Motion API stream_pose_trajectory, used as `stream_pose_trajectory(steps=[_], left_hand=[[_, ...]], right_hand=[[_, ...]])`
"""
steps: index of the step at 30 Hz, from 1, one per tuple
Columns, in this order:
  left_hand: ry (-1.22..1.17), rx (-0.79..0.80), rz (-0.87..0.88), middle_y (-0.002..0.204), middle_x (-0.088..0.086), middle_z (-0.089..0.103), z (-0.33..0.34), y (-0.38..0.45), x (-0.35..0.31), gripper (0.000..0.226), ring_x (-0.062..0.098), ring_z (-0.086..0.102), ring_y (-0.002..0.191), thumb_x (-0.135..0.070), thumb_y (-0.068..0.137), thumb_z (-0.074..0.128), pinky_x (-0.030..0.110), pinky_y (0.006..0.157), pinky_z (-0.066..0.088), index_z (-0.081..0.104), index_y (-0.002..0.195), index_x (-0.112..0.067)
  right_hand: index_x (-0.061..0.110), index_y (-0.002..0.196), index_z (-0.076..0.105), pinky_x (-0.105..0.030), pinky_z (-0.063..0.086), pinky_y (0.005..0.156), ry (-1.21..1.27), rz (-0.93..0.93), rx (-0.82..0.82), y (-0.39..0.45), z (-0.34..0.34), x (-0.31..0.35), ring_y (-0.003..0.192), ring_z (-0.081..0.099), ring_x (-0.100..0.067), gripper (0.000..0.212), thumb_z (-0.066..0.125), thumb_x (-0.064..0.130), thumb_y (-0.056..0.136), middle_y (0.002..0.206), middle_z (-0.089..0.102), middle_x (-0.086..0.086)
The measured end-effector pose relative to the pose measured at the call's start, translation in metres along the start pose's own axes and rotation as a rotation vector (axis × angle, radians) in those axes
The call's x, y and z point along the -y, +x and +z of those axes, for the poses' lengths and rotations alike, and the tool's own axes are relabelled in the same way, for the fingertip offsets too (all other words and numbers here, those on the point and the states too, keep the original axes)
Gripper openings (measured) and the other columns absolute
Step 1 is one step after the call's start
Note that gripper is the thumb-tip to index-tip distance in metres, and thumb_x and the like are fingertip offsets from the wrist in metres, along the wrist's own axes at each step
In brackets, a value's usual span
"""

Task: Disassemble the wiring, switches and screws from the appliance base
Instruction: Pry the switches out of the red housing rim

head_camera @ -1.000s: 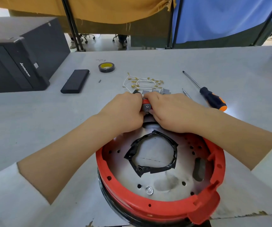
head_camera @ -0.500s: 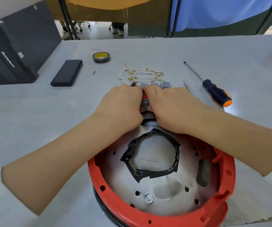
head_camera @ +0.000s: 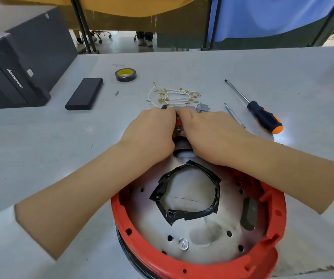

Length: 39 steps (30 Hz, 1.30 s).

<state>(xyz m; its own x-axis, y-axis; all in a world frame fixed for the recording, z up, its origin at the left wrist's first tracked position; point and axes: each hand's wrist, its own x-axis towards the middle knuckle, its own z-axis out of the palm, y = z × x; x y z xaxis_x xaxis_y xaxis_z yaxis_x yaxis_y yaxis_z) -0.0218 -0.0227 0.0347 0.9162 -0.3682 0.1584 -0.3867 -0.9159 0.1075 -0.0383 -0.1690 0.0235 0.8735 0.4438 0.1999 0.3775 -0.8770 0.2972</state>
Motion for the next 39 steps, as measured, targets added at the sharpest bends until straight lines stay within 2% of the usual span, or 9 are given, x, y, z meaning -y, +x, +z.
stream_pose_trajectory(steps=[10, 14, 16, 20, 25, 28, 32, 36, 39], left_hand=[[-0.076, -0.019, -0.061, 0.081, 0.006, 0.055, -0.002, -0.004, -0.001, 0.025, 0.025, 0.042, 0.067, -0.01, 0.081, 0.05, 0.029, 0.048, 0.027, 0.051, 0.106, -0.014], [-0.091, -0.024, -0.033, 0.099, 0.013, 0.062, 0.0, -0.005, 0.0, 0.032, 0.032, 0.058, 0.084, -0.011, 0.084, 0.05, 0.032, 0.058, 0.032, 0.05, 0.116, -0.013], [-0.138, -0.034, -0.032, 0.101, 0.013, 0.063, 0.0, -0.005, -0.001, 0.042, 0.034, 0.06, 0.09, -0.011, 0.085, 0.051, 0.033, 0.059, 0.034, 0.044, 0.126, -0.015], [-0.197, -0.036, -0.021, 0.094, 0.011, 0.064, 0.0, -0.005, -0.002, 0.076, 0.034, 0.057, 0.081, -0.006, 0.085, 0.049, 0.033, 0.06, 0.036, 0.012, 0.15, -0.024], [-0.217, -0.017, -0.033, 0.078, 0.002, 0.045, -0.004, -0.005, -0.002, 0.087, 0.026, 0.045, 0.072, -0.003, 0.084, 0.047, 0.033, 0.059, 0.035, -0.002, 0.152, -0.027], [-0.205, -0.017, -0.04, 0.074, 0.0, 0.045, -0.004, -0.006, -0.003, 0.088, 0.025, 0.046, 0.07, -0.004, 0.083, 0.048, 0.032, 0.056, 0.034, -0.003, 0.152, -0.028], [-0.165, -0.02, -0.041, 0.065, -0.004, 0.04, -0.001, -0.006, -0.002, 0.091, 0.022, 0.046, 0.062, -0.005, 0.084, 0.049, 0.029, 0.045, 0.027, -0.005, 0.151, -0.031], [-0.231, -0.042, -0.085, 0.076, 0.0, 0.052, 0.004, 0.0, 0.0, 0.086, 0.027, 0.051, 0.073, -0.016, 0.085, 0.055, 0.034, 0.057, 0.037, 0.0, 0.151, -0.028], [-0.248, -0.044, -0.1, 0.092, 0.005, 0.062, 0.006, 0.001, 0.003, 0.062, 0.031, 0.057, 0.087, -0.024, 0.087, 0.058, 0.037, 0.067, 0.047, 0.028, 0.141, -0.023]], right_hand=[[0.031, 0.118, 0.045, -0.027, 0.027, 0.053, 0.439, 0.179, 0.047, 0.004, -0.011, -0.002, 0.076, 0.052, -0.018, 0.041, 0.044, 0.043, 0.078, 0.093, 0.06, 0.01], [0.043, 0.114, 0.053, -0.032, 0.037, 0.071, 0.631, 0.303, 0.15, 0.009, -0.015, -0.005, 0.087, 0.051, -0.012, 0.034, 0.038, 0.056, 0.085, 0.096, 0.057, 0.018], [0.038, 0.108, 0.059, -0.037, 0.045, 0.086, 0.754, 0.32, 0.195, 0.013, -0.016, -0.007, 0.092, 0.057, -0.014, 0.03, 0.041, 0.055, 0.09, 0.104, 0.064, 0.013], [0.019, 0.097, 0.07, -0.036, 0.048, 0.091, 1.144, 0.36, 0.261, 0.021, -0.02, -0.018, 0.094, 0.064, -0.023, 0.018, 0.064, 0.034, 0.088, 0.102, 0.071, -0.005], [0.015, 0.089, 0.075, -0.01, 0.049, 0.06, 1.423, 0.473, 0.346, 0.025, -0.023, -0.029, 0.079, 0.065, -0.01, 0.011, 0.075, 0.02, 0.079, 0.094, 0.074, -0.007], [0.01, 0.086, 0.074, -0.023, 0.057, 0.061, 1.606, 0.562, 0.5, 0.027, -0.023, -0.033, 0.069, 0.07, -0.018, 0.01, 0.074, 0.014, 0.077, 0.08, 0.074, -0.007], [0.007, 0.106, 0.071, -0.04, 0.055, 0.086, 1.655, 0.634, 0.744, 0.035, -0.021, -0.039, 0.089, 0.067, -0.026, 0.05, 0.078, 0.024, 0.06, 0.101, 0.072, -0.011], [0.009, 0.082, 0.069, -0.029, 0.059, 0.063, 1.751, 0.699, 0.581, 0.047, -0.017, -0.039, 0.06, 0.067, -0.016, 0.005, 0.07, 0.013, 0.08, 0.072, 0.07, -0.005], [0.007, 0.101, 0.065, -0.024, 0.059, 0.06, 1.546, 0.615, 0.365, 0.052, -0.011, -0.05, 0.065, 0.067, -0.012, 0.02, 0.07, 0.003, 0.083, 0.082, 0.069, -0.005]])
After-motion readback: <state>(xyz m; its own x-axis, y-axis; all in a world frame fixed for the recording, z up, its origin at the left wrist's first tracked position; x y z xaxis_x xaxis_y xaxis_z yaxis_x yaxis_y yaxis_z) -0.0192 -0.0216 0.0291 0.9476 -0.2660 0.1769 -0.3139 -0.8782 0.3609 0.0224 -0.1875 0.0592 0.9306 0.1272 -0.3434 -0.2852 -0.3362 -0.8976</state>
